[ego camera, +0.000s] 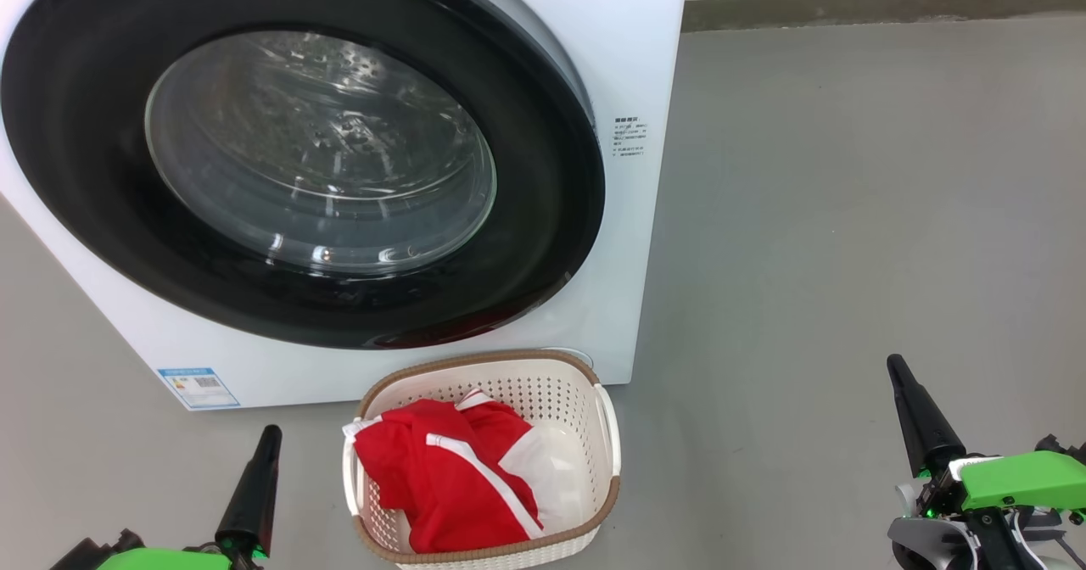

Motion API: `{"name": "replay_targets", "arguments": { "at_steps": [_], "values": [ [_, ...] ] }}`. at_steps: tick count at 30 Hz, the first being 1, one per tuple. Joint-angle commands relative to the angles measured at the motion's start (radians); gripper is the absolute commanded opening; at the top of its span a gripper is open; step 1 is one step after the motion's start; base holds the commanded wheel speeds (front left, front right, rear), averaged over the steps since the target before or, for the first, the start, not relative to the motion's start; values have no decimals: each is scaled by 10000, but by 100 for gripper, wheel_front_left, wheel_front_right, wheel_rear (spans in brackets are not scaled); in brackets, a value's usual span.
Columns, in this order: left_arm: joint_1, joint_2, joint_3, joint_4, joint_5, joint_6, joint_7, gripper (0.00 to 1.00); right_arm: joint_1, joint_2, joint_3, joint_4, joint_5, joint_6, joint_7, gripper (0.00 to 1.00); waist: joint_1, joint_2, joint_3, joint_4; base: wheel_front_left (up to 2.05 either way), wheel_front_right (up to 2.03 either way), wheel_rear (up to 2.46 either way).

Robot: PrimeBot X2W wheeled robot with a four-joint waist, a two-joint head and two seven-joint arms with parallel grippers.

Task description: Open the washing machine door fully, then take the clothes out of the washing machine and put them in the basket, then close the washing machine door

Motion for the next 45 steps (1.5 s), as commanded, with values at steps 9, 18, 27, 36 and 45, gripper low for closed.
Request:
{"name": "replay_targets", "arguments": {
  "at_steps": [9, 18, 27, 36, 45],
  "values": [
    [-404, 96, 386, -208, -89, 4, 87, 0, -415, -160, 119, -291, 13, 6, 53, 0, 0, -1, 0, 0, 0, 0, 0],
    [-405, 87, 400, -207, -78, 4, 98, 0, -415, -157, 115, -291, 10, 6, 56, 0, 0, -1, 0, 0, 0, 0, 0],
    [-406, 80, 410, -207, -69, 4, 106, 0, -416, -155, 112, -291, 7, 6, 59, 0, 0, -1, 0, 0, 0, 0, 0],
    [-407, 73, 421, -206, -60, 4, 114, 0, -416, -153, 109, -290, 4, 6, 62, 0, 0, -1, 0, 0, 0, 0, 0],
    [-408, 66, 430, -206, -52, 4, 122, 0, -416, -151, 106, -290, 2, 6, 64, 0, 0, -1, 0, 0, 0, 0, 0]
  ]
}}
